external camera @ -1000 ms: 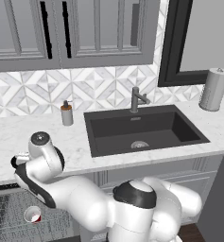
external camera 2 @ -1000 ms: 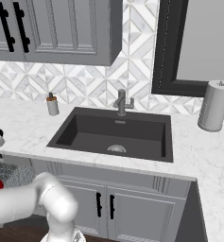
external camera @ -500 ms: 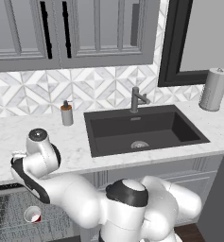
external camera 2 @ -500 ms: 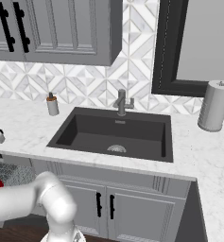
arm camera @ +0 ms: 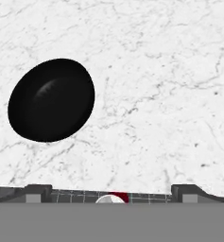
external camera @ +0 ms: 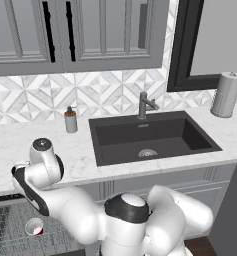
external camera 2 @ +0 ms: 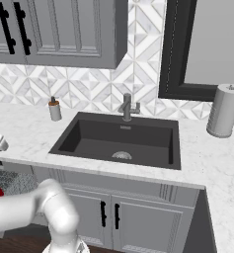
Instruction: Pick up the cup and bowl from the counter, place them in the dishwasher, and close the dishwasher door.
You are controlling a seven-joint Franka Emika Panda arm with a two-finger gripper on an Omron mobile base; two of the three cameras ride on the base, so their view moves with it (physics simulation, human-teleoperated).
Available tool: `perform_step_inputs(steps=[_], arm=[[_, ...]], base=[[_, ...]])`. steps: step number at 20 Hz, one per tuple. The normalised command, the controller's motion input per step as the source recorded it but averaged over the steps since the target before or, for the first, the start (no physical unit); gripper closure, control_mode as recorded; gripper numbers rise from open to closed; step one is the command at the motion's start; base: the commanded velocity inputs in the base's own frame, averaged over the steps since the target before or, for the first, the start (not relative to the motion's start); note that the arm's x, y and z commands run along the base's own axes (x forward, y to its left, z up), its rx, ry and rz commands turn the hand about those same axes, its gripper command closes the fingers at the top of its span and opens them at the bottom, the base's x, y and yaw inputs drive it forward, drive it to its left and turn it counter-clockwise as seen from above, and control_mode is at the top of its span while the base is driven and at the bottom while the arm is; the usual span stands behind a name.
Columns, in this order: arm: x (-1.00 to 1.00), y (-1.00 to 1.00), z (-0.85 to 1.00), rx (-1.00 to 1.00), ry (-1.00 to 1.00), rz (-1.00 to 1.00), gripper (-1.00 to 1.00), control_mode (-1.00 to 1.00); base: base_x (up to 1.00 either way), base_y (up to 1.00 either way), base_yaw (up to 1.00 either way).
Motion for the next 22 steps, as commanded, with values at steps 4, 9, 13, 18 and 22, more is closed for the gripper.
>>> perform_step_inputs(steps=[4, 9, 13, 18, 22], arm=[[0.18, 0.00, 0.00, 0.00, -0.06, 0.01, -1.00, -1.00], [0.18, 0.18, -0.01, 0.00, -0.05, 0.00, -1.00, -1.00], [0.16, 0.22, -0.06, 0.00, 0.00, 0.00, -1.00, -1.00], [0.08, 0.09, -0.12, 0.00, 0.00, 0.00, -1.00, -1.00], [0.16, 0.00, -0.25, 0.00, 0.00, 0.00, -1.00, -1.00]], base=[[0.00, 0.00, 0.00], [0.00, 0.00, 0.00], [0.00, 0.00, 0.00], [0.00, 0.00, 0.00], [0.00, 0.00, 0.00]])
